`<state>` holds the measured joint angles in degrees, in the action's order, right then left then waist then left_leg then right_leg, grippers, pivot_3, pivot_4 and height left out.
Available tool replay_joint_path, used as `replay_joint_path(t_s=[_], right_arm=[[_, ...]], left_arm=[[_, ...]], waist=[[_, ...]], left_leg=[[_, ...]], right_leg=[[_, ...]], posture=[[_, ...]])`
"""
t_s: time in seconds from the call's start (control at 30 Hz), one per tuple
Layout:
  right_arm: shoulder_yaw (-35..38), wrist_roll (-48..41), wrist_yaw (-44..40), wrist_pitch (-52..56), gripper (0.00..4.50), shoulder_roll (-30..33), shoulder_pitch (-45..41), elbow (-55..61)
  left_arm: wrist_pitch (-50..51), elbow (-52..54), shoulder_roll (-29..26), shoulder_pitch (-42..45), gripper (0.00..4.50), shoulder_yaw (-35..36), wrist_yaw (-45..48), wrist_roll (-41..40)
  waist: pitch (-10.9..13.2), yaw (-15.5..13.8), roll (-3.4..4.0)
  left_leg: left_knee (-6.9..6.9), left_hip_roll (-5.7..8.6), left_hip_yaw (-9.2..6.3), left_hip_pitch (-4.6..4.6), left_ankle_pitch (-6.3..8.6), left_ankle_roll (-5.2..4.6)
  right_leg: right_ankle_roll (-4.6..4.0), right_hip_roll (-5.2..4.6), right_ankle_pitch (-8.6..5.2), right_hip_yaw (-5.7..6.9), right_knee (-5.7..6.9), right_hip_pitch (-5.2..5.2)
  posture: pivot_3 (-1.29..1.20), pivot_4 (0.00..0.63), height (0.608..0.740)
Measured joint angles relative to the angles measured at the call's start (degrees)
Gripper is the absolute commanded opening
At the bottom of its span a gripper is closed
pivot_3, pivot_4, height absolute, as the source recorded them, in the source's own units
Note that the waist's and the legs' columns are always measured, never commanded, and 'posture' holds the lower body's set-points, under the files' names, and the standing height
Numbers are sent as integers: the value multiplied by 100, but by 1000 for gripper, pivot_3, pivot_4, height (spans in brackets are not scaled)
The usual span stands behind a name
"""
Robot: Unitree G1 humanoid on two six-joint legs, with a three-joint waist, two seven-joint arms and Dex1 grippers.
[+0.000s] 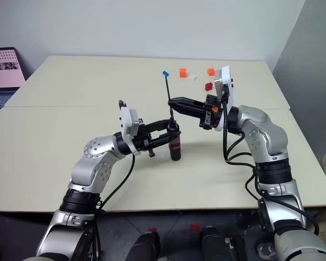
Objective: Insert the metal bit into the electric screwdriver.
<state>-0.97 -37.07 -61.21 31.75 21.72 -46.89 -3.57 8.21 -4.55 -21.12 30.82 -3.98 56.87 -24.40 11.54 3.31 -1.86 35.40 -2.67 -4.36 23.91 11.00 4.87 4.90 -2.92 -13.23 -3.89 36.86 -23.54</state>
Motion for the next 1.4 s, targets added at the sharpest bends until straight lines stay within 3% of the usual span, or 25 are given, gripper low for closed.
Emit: replay_joint_path(t_s=[0.6,1.23,1.27,1.3,1.4], right_arm=[[-32,103,-88,-155,0,-7,-10,-135],[-543,700,-1169,-207,0,511,-704,-761],[-556,710,-1214,-186,399,536,-723,-767],[-573,728,-1251,-176,407,564,-743,-769],[-714,878,-1388,-159,1096,664,-755,-786]], left_arm=[[-6,0,-29,2,1609,-10,16,3],[-33,-16,-89,38,1609,-35,146,19],[-36,-16,-89,40,1609,-41,157,21],[-46,-16,-89,42,1609,-46,167,22],[-57,-35,-93,59,1609,-44,162,29]], waist=[[0,0,0],[0,1,0],[0,1,0],[0,1,0],[0,2,0]], left_leg=[[0,0,0,-2,0,0],[0,-1,1,-4,0,0],[0,-1,1,-3,0,0],[0,-1,1,-3,0,0],[0,-1,1,-3,0,0]], right_leg=[[0,0,0,0,1,1],[0,0,0,1,0,1],[0,0,0,0,0,1],[0,0,0,0,0,1],[0,0,0,0,0,0]], posture=[[0,150,740],[0,150,740],[0,150,740],[0,150,740],[0,150,740]])
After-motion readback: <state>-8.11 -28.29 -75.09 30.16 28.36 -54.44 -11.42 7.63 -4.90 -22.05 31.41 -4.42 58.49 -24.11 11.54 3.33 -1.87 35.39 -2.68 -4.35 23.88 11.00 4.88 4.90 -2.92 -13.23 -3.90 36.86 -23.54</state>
